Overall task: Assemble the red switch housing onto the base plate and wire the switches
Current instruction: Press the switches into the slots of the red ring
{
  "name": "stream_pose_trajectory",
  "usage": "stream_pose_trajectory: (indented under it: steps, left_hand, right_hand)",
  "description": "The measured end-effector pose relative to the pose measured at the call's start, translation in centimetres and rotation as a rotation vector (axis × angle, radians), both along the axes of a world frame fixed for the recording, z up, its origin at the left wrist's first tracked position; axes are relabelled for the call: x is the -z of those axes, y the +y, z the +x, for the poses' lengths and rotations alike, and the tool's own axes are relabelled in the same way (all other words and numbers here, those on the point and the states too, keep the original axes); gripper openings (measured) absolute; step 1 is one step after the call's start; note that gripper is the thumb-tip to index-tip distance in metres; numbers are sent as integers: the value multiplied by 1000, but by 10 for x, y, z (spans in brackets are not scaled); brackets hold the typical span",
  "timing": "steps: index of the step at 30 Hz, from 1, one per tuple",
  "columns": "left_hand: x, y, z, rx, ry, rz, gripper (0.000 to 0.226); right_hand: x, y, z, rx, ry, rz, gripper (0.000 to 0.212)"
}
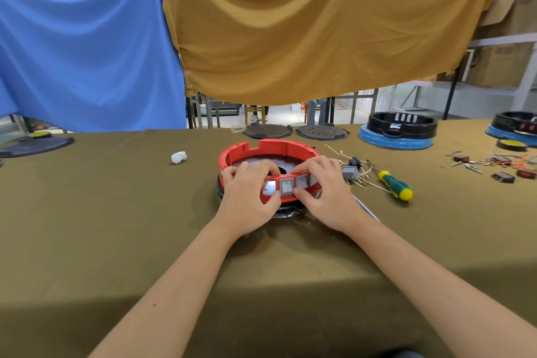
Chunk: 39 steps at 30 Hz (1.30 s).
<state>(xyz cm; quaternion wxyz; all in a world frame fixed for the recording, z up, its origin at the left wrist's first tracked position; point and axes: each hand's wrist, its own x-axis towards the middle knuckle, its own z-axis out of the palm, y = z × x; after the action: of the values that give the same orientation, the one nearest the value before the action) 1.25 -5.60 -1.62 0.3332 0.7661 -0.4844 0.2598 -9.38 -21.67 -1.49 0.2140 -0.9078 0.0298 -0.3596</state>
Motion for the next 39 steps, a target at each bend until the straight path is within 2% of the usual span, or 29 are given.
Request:
stream_pose_trajectory:
  steps: [4,16,18,20,23,27,29,31,35,39]
  left_hand:
    - [0,0,0,21,44,-44,14]
    - [-2,1,-2,-4,-10,-70,20]
    - [-3,2,-2,9,17,-96,24]
    - [-3,2,-1,-1,20,-81,24]
    - [-2,1,0,5,9,-71,21]
    - [-2,-1,0,10,-16,-75,26]
    - [-2,-2,1,13,-18,-74,27]
    - [-2,-1,3,47,20,-103,24]
    - [-1,1,7,45,72,-151,28]
    - [0,3,4,-51,89,-126,23]
  right_hand:
    - [0,2,2,-24,-23,98,16]
    - [-1,2,6,51,-86,81,19]
    - [-4,-6,6,148,-164,203,25]
    - [-5,-20,5,343,-181,303,29]
    - [-10,-43,8,541,-6,310,46]
    - [-20,-59,21,597,211,142,60]
    - [-12,-64,24,631,380,10,54]
    - [-2,-68,24,684,460,-97,40]
    - [4,-67,25,702,287,-231,25]
    - [3,-65,23,552,36,-54,24]
